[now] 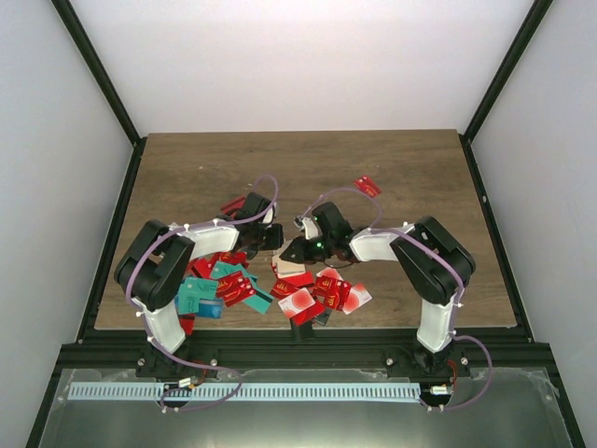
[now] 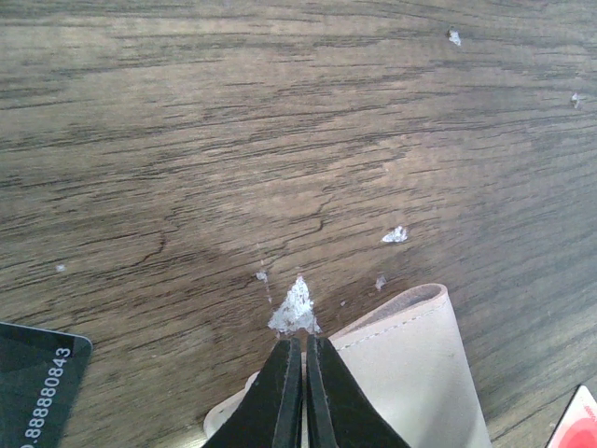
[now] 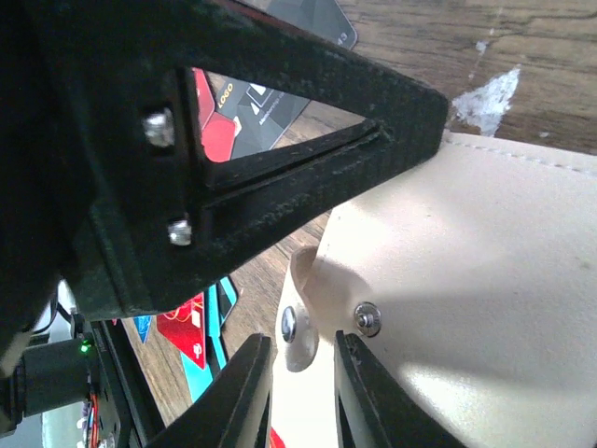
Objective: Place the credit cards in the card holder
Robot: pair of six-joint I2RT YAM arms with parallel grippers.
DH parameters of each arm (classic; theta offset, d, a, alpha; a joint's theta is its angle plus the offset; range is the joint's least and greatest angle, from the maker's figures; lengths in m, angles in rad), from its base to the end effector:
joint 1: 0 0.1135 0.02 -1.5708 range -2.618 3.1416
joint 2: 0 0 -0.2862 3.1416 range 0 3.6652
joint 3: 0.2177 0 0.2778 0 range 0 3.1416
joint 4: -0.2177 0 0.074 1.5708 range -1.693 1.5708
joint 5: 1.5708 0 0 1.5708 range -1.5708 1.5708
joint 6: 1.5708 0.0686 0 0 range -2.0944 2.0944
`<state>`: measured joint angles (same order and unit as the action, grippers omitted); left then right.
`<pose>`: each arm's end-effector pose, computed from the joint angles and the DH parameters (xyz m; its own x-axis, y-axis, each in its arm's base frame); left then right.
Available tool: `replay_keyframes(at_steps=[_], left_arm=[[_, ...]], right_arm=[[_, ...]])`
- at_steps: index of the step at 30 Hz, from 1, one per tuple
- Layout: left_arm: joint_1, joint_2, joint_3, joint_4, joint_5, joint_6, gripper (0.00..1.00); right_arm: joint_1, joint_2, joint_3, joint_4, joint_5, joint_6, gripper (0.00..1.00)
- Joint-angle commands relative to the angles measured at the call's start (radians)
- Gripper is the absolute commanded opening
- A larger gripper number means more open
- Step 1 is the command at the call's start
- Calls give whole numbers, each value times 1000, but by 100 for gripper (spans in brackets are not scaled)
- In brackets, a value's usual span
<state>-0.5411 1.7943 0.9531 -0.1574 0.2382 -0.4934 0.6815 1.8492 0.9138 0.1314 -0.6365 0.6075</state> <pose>0.3218 -0.2122 0.1121 -0.9236 0.0181 -0.3829 0.1960 0.8807 -0.4312 0.2831 0.2821 0.1130 -0.9312 -0.1643 -0.3254 -0.3597 0.5585 0.7475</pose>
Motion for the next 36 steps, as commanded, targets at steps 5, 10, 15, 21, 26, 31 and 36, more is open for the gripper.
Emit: replay_keyframes(at_steps=[5,10,15,21,26,31,36], left_arm=[[0,6,-23,-25,21,3,5],[0,7,-24,-24,21,4,5],[0,7,-25,-24,21,6,5],[0,2,-27,-25,22,7,5],[0,1,-28,-27,17,9,5],[0,-1,-31,-28,12,11,5],[-1,-3,-32,-27,12,14,4]], right_arm=[[7,32,26,13,-19,6,20],[7,38,33,17,-24,10,17],[7,43,48,10,-25,9,10],[7,33,78,-69,37,-2,1],[7,14,103,-124,79,-16,1],[8,15,135,-187,132,-26,1],[7,24,146,-204,139,-32,1]])
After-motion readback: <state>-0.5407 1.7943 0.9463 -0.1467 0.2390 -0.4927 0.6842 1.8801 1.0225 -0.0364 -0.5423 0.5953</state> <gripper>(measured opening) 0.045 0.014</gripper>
